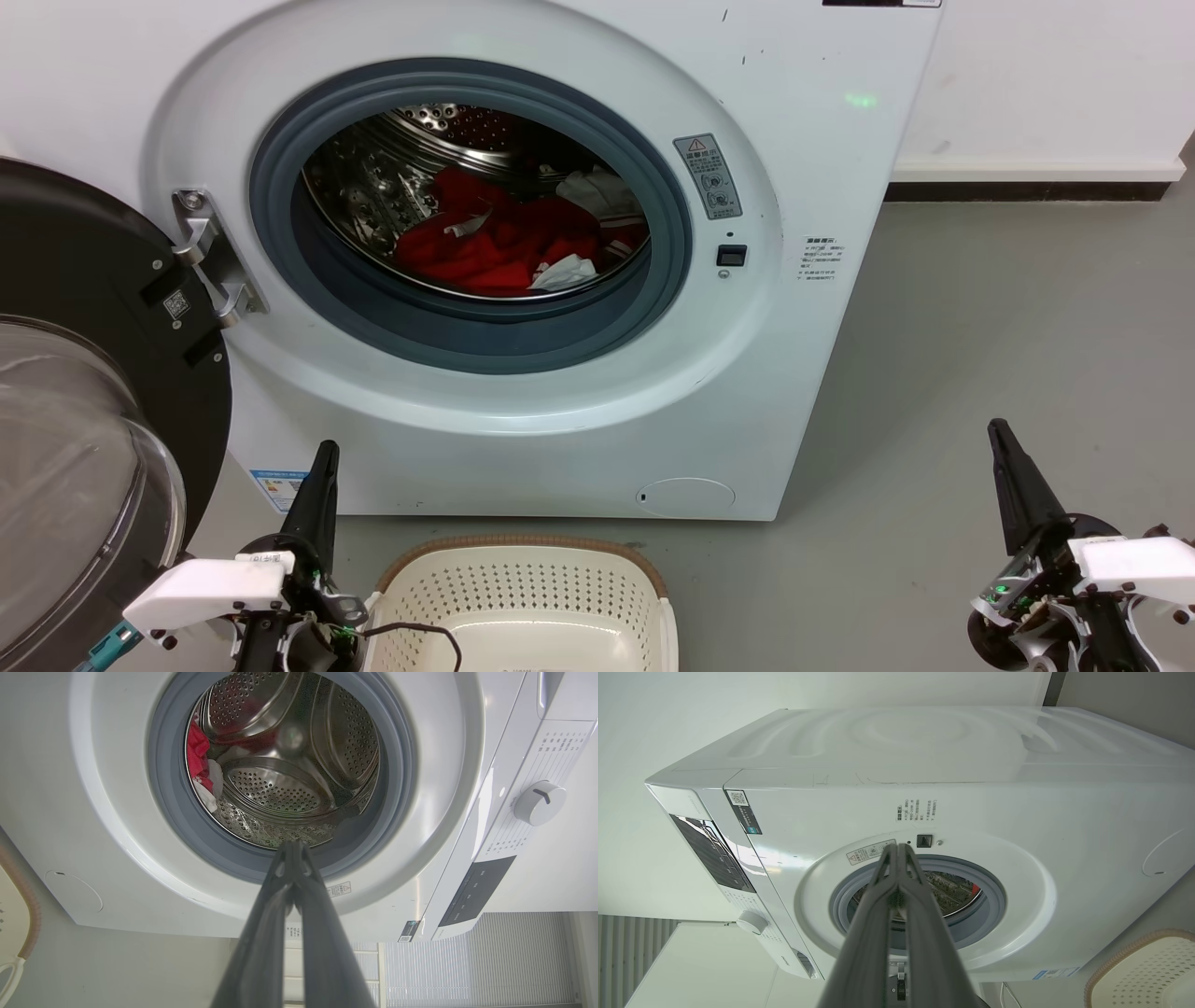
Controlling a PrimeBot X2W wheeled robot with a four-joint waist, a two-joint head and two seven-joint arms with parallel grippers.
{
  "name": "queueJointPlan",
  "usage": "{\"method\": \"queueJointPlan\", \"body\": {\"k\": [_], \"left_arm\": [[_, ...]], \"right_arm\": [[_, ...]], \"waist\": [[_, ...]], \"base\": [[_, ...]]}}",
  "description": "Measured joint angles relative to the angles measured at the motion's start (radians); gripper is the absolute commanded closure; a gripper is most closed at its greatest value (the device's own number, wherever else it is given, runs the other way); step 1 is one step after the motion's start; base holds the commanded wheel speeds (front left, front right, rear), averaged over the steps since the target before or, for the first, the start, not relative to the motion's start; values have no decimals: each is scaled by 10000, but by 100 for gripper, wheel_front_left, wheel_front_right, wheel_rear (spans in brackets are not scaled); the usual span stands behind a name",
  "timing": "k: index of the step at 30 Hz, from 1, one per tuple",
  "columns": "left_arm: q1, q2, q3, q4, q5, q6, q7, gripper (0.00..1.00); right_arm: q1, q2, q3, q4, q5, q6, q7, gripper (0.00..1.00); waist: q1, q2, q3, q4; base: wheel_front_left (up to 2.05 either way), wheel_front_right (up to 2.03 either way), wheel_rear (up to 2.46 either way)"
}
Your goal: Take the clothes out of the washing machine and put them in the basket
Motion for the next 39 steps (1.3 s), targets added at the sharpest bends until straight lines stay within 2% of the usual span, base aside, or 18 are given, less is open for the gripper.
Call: {"method": "queueJointPlan", "body": {"k": [16, 17, 30, 39], "left_arm": [[0, 0, 0, 0, 0, 0, 0, 100], [20, -6, -6, 42, 2, 2, -8, 0], [186, -38, -520, 155, 330, 4, -531, 0], [102, -36, -729, -282, 2002, 4, -932, 0]], "right_arm": [[-1, 0, 0, 0, 0, 0, 0, 100], [22, 2, 4, 36, 2, 2, 0, 0], [316, 36, 253, -52, -472, 0, -527, 0], [435, 42, 291, -430, -2146, -2, -926, 0]], "waist": [[0, 0, 0, 0], [0, 0, 0, 0], [0, 0, 12, 0], [0, 0, 12, 10]], "base": [[0, 0, 0], [0, 0, 0], [0, 0, 0], [0, 0, 0]]}}
